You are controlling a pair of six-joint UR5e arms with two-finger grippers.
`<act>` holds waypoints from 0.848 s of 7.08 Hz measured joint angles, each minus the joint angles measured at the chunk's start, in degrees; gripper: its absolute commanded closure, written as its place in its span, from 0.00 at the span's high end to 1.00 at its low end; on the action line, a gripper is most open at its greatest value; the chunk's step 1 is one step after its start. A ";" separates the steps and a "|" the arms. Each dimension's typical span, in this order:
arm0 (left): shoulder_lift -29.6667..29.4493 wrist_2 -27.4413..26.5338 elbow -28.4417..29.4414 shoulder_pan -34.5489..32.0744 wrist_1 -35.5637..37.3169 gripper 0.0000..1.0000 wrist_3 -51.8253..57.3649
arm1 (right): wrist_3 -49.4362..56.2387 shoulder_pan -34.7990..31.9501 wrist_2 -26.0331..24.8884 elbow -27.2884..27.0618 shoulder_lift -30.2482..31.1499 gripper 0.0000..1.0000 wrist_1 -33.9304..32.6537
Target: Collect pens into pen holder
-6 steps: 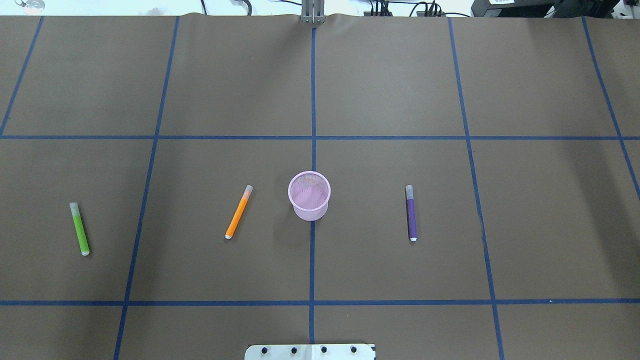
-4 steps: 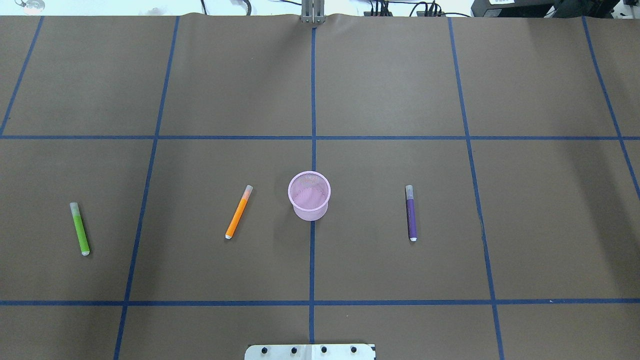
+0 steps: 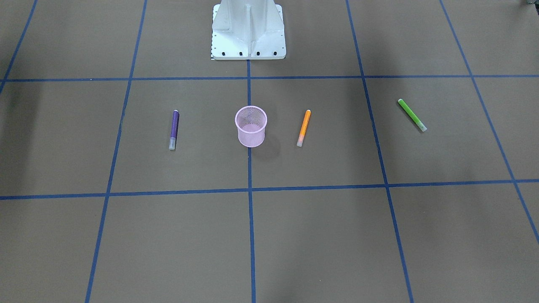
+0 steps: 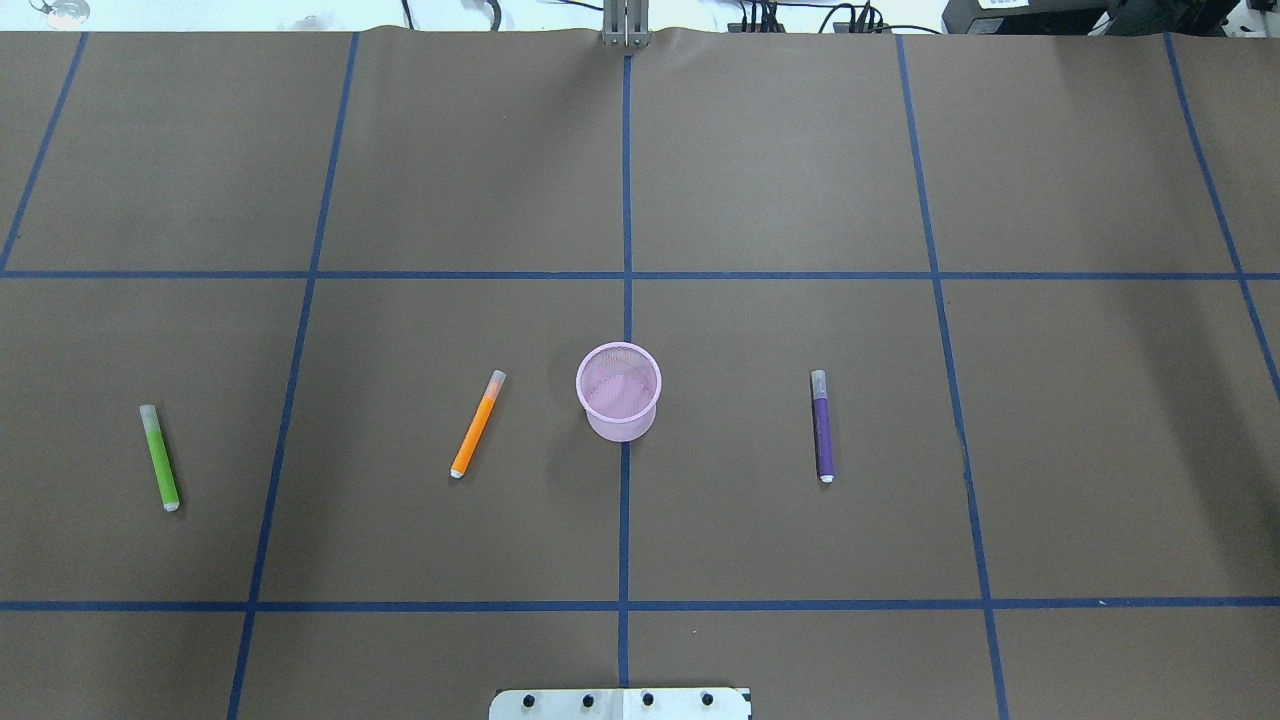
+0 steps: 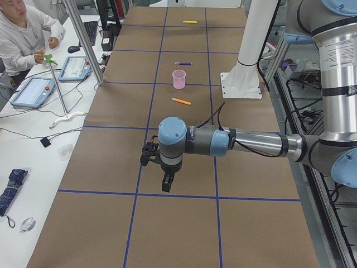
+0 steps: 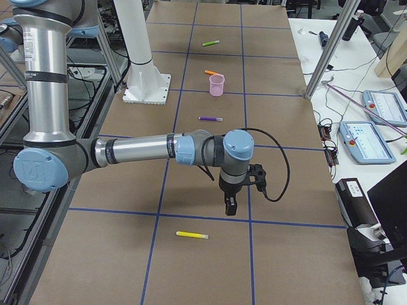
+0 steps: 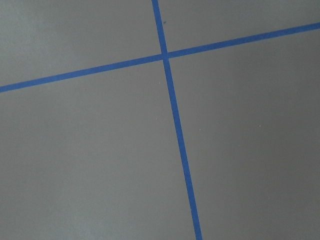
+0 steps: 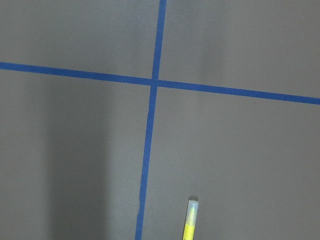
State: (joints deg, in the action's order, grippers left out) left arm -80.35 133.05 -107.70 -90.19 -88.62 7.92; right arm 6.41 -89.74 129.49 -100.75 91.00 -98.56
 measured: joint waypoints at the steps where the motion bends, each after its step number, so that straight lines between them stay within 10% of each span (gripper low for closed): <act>1: -1.92 -0.12 -0.44 -0.03 -0.32 1.00 -0.01 | 0.04 0.00 -0.06 -1.79 -0.49 1.00 0.51; 6: -6.18 -0.01 -0.68 -0.02 -4.50 1.00 0.15 | -2.15 1.24 4.14 -1.83 5.52 0.98 15.83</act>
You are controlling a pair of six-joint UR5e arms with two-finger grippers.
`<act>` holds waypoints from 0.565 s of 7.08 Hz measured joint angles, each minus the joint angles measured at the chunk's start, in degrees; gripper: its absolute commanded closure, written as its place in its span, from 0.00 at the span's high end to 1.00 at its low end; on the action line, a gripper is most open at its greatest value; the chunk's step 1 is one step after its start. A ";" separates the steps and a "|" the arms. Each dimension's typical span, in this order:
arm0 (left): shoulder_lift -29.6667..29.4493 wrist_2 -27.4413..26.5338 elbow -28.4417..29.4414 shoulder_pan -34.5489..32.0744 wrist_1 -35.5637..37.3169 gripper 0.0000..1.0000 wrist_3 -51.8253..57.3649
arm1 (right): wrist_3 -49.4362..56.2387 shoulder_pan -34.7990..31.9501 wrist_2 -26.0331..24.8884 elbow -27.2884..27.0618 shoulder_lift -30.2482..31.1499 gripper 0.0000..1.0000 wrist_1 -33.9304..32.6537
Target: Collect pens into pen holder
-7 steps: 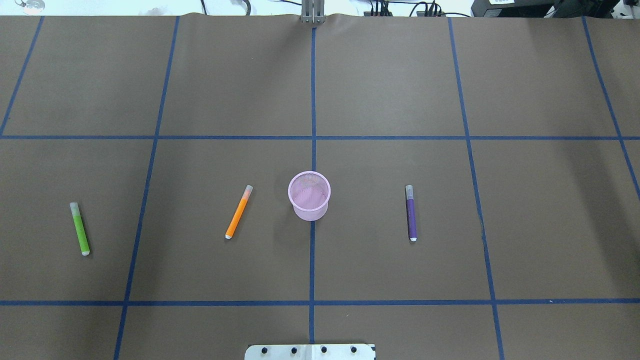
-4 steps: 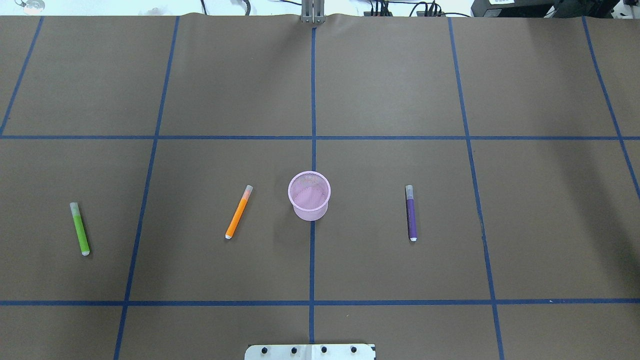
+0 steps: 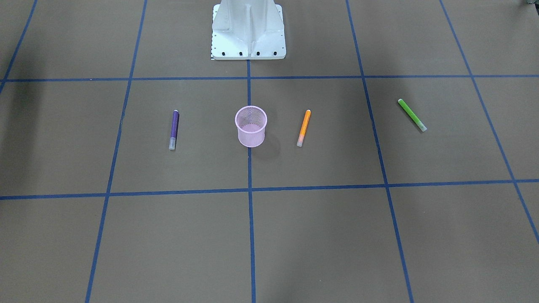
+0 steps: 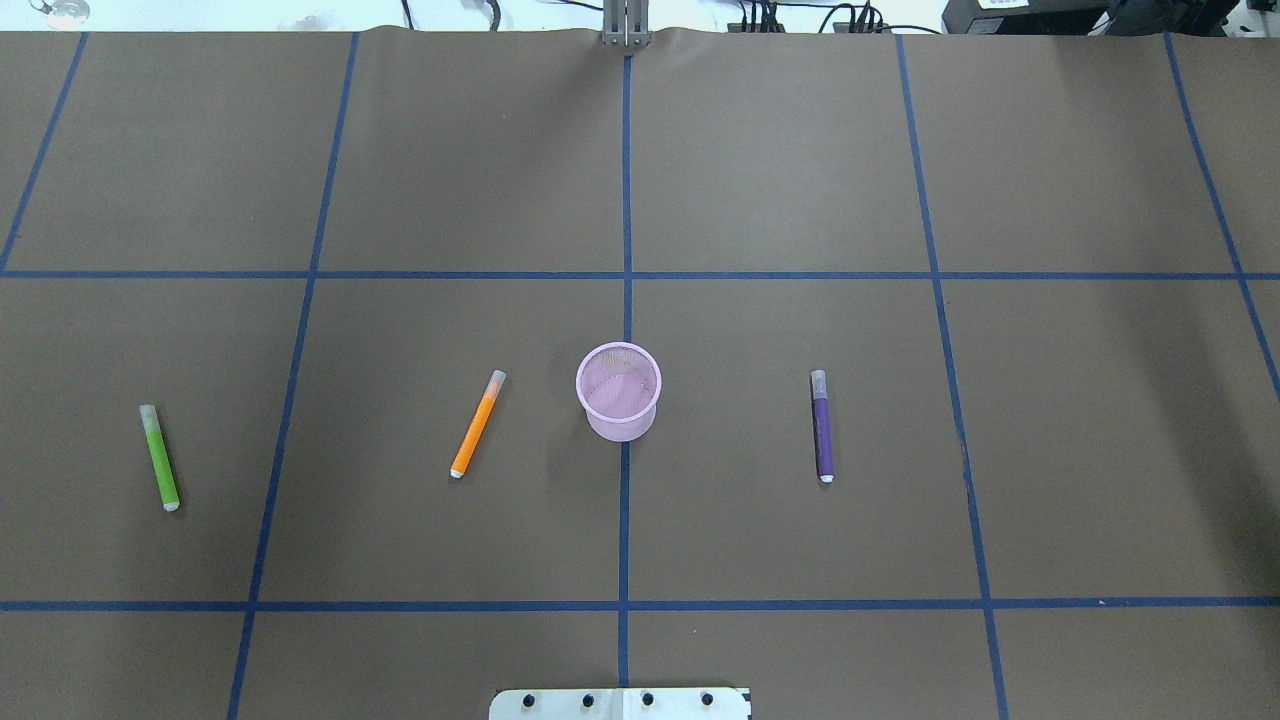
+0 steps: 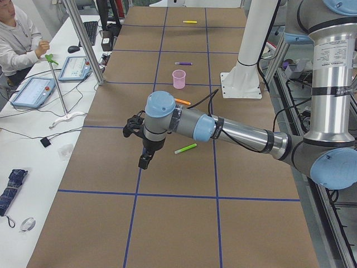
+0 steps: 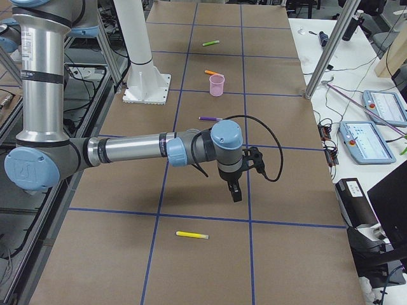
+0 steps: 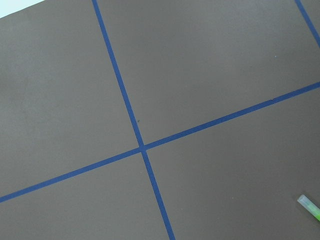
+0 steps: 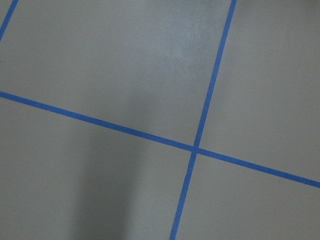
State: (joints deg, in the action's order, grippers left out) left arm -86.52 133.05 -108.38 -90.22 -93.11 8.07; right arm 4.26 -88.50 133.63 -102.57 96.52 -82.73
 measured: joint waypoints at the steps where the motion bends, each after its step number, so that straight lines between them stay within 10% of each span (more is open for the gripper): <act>1: -0.08 0.01 -0.09 0.03 -0.03 1.00 0.01 | -2.40 0.71 -0.56 0.43 3.23 0.97 4.23; 4: -0.16 0.04 0.15 0.04 -2.36 1.00 -0.04 | -15.96 5.48 -4.85 11.41 8.28 0.94 27.76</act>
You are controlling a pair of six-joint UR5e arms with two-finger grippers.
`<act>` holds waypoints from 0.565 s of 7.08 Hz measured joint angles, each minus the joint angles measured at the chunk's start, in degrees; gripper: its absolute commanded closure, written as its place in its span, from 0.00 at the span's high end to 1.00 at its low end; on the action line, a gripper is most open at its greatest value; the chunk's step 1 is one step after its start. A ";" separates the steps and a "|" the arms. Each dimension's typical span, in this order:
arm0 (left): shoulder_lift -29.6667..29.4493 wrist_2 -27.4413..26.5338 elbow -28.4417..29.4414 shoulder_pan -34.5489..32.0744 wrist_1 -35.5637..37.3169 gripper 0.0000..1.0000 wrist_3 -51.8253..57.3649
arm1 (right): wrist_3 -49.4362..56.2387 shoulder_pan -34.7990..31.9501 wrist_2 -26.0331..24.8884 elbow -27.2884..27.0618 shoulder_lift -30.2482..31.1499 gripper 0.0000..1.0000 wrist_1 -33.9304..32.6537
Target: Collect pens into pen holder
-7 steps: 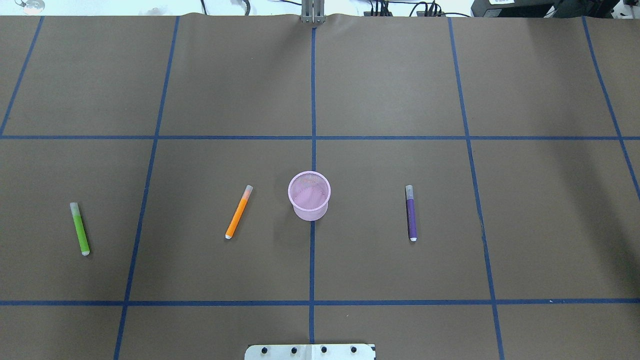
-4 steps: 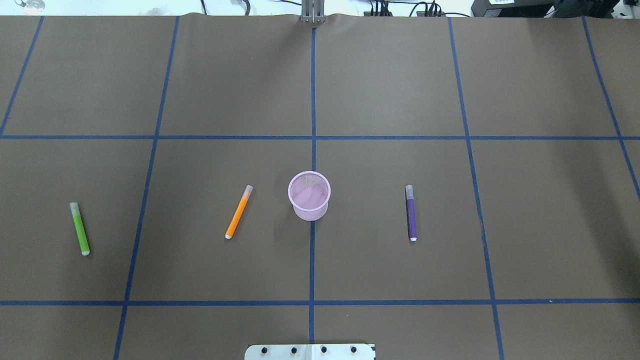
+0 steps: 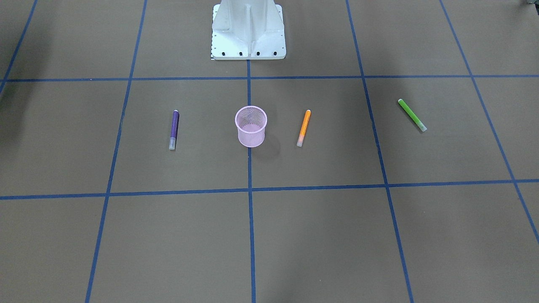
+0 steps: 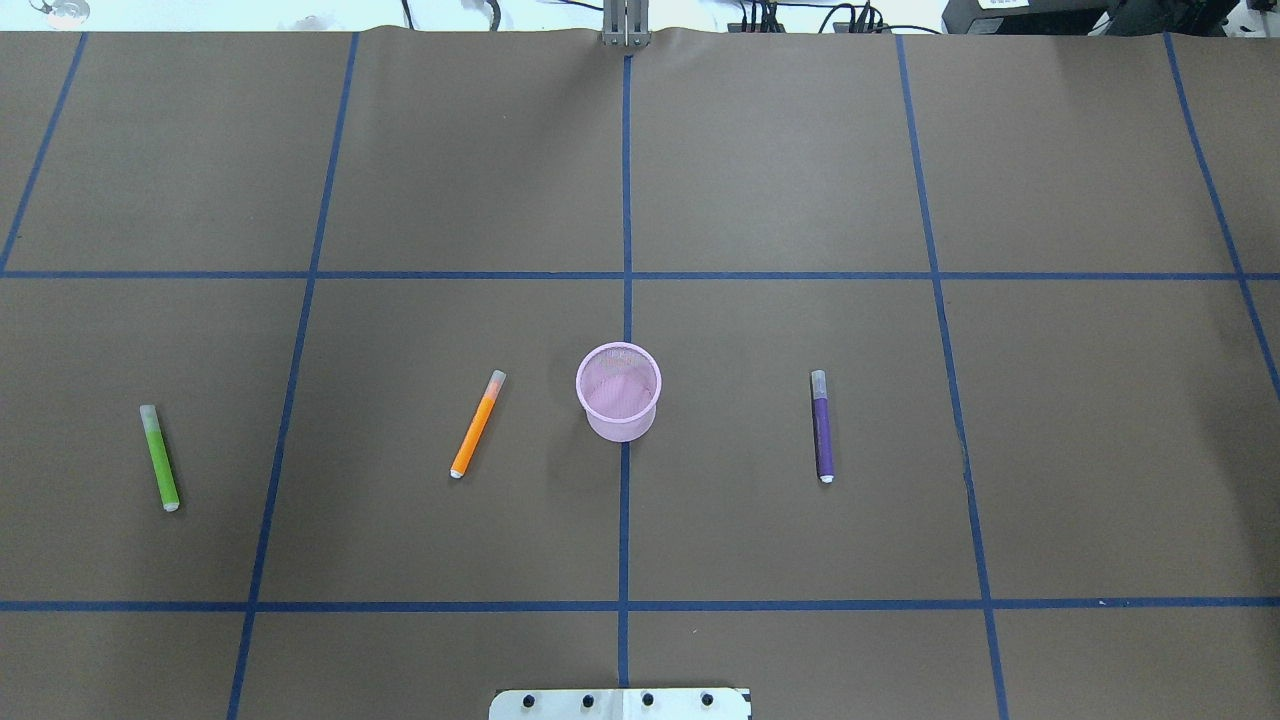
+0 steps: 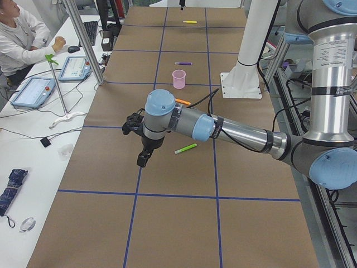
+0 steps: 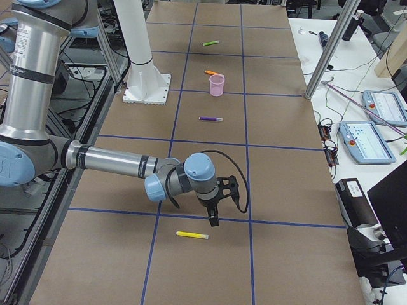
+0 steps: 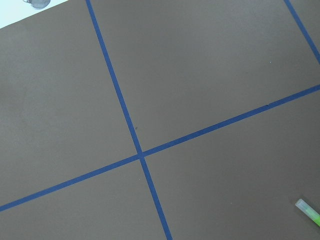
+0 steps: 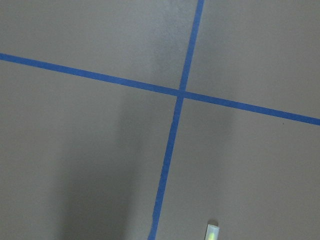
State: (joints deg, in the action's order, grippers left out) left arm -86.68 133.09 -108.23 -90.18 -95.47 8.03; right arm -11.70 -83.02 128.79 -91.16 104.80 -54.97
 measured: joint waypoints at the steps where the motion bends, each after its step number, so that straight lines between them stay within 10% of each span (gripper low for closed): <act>1: 0.01 0.04 0.02 0.00 -0.61 1.00 0.00 | -4.09 1.46 -0.59 5.50 0.76 0.92 8.48; 4: 0.05 0.06 0.05 0.00 -1.55 1.00 0.09 | -11.08 3.85 -1.80 11.89 4.74 0.74 19.69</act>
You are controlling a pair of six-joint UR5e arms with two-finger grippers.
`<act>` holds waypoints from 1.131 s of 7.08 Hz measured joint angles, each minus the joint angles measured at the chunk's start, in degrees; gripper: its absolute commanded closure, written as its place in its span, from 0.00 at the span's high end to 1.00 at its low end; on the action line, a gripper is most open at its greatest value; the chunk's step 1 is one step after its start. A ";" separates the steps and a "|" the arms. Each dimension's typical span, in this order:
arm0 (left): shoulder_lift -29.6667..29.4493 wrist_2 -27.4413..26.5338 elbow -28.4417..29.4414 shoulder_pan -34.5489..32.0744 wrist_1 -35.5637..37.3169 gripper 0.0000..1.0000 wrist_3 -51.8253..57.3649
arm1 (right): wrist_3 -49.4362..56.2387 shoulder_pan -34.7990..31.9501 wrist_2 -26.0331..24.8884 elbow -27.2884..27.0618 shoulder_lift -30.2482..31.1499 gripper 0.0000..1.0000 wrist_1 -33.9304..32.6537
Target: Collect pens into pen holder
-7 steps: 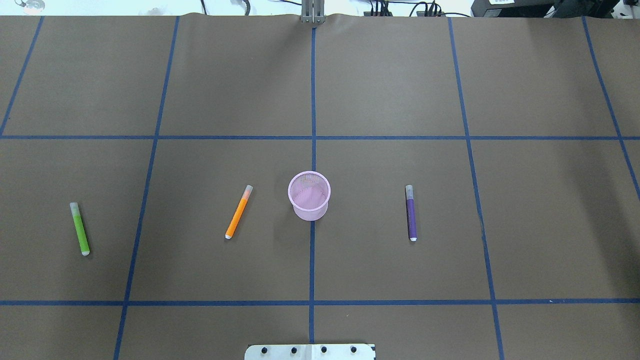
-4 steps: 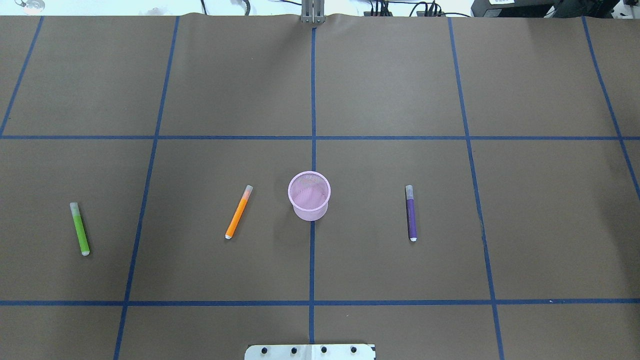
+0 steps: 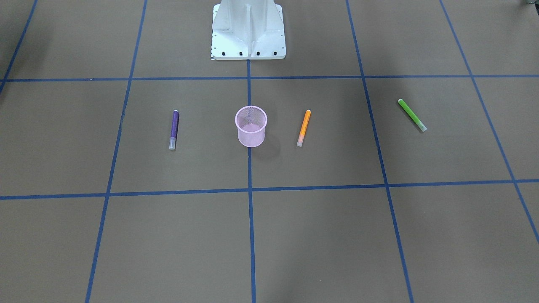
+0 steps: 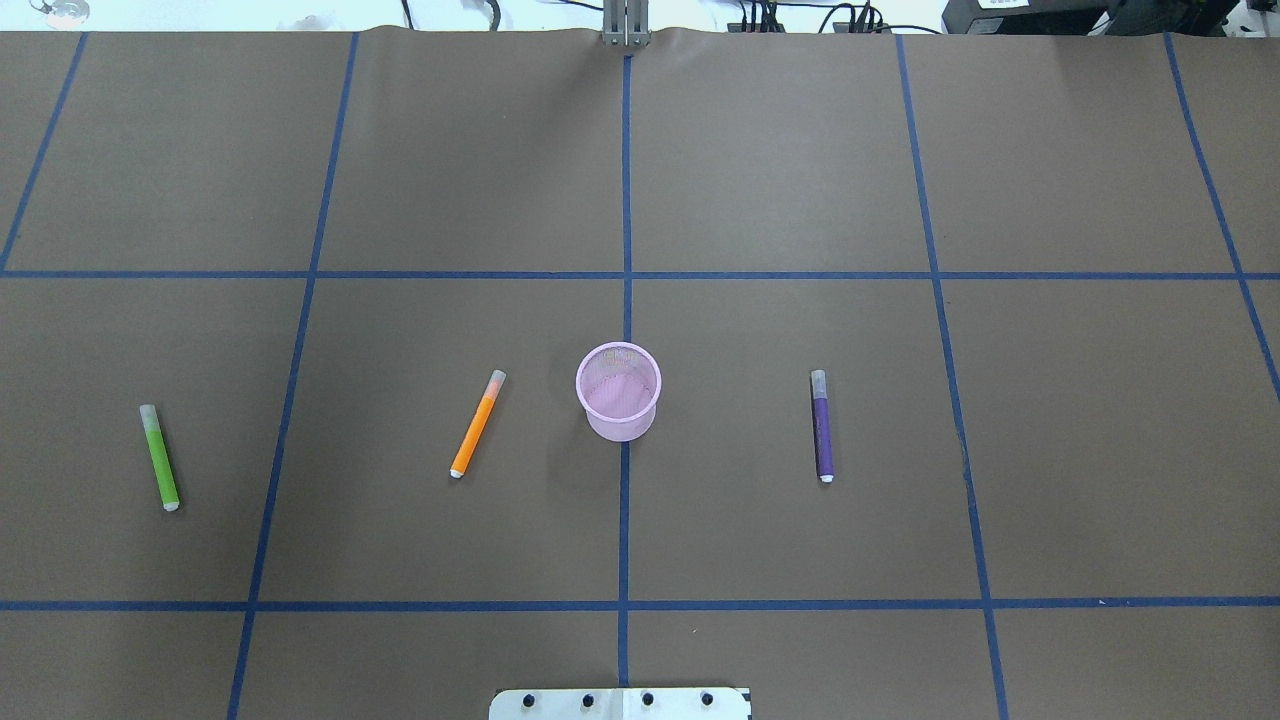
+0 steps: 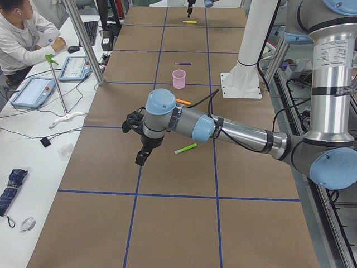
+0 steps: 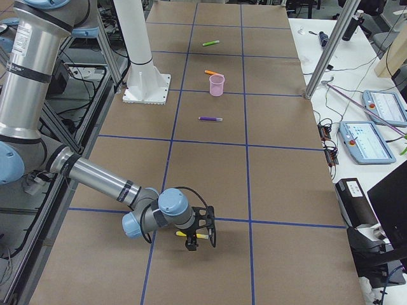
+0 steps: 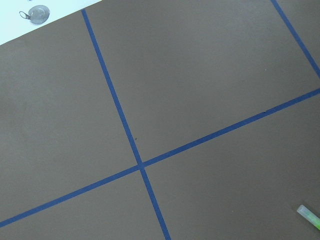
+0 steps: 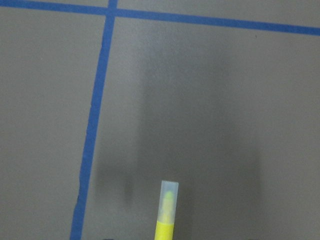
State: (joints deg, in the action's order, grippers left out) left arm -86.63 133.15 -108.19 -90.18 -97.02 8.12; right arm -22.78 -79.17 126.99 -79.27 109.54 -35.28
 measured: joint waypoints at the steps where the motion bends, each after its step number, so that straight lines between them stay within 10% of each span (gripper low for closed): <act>1: 0.06 0.00 0.04 0.00 -0.48 1.00 0.00 | -2.40 1.64 -1.54 0.22 0.17 0.64 0.62; 8: 0.41 0.00 0.08 0.09 -0.80 1.00 0.05 | -5.90 8.94 -4.73 0.54 -1.16 0.50 0.85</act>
State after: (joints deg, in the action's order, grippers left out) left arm -86.23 133.15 -108.11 -90.09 -97.82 8.17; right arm -28.68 -70.23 122.26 -78.73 108.38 -34.43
